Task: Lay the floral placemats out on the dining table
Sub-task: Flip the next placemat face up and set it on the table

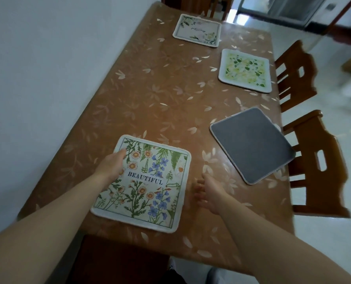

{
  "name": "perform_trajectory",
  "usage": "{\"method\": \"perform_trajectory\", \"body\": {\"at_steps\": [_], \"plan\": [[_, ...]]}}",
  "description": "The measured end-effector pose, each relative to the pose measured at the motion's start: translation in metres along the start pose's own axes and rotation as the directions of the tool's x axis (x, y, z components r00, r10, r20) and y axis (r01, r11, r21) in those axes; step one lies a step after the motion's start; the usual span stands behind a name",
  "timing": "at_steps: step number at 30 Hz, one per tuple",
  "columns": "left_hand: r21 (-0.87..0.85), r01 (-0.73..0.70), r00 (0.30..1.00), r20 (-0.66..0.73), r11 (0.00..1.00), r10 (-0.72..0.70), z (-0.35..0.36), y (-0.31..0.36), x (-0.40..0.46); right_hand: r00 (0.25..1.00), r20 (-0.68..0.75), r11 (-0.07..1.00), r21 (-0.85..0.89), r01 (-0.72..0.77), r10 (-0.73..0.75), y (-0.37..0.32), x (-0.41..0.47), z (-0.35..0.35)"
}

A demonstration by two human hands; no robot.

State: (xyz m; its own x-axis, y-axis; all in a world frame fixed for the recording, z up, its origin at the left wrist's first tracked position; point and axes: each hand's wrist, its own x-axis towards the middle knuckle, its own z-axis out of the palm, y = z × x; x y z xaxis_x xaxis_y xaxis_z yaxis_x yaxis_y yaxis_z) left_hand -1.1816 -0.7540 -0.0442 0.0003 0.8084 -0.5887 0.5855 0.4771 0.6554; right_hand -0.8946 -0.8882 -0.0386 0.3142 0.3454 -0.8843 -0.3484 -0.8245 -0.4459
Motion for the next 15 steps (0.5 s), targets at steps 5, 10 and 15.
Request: {"method": "perform_trajectory", "body": {"at_steps": [5, 10, 15], "plan": [[-0.125, -0.004, 0.993, 0.114, 0.992, 0.019, 0.069, 0.050, 0.004, 1.000, -0.023, 0.990, 0.143, -0.012, 0.015, -0.018, 0.001, -0.057], [-0.195, 0.059, 0.961, 0.275, 0.979, -0.003, 0.165, 0.125, -0.016, 0.997, -0.071, 0.919, 0.394, 0.014, 0.015, -0.032, 0.014, -0.136], [-0.124, -0.006, 0.927, 0.372, 0.992, 0.052, 0.262, 0.174, -0.037, 0.998, -0.054, 0.845, 0.533, 0.042, -0.015, -0.045, 0.034, -0.215]]}}
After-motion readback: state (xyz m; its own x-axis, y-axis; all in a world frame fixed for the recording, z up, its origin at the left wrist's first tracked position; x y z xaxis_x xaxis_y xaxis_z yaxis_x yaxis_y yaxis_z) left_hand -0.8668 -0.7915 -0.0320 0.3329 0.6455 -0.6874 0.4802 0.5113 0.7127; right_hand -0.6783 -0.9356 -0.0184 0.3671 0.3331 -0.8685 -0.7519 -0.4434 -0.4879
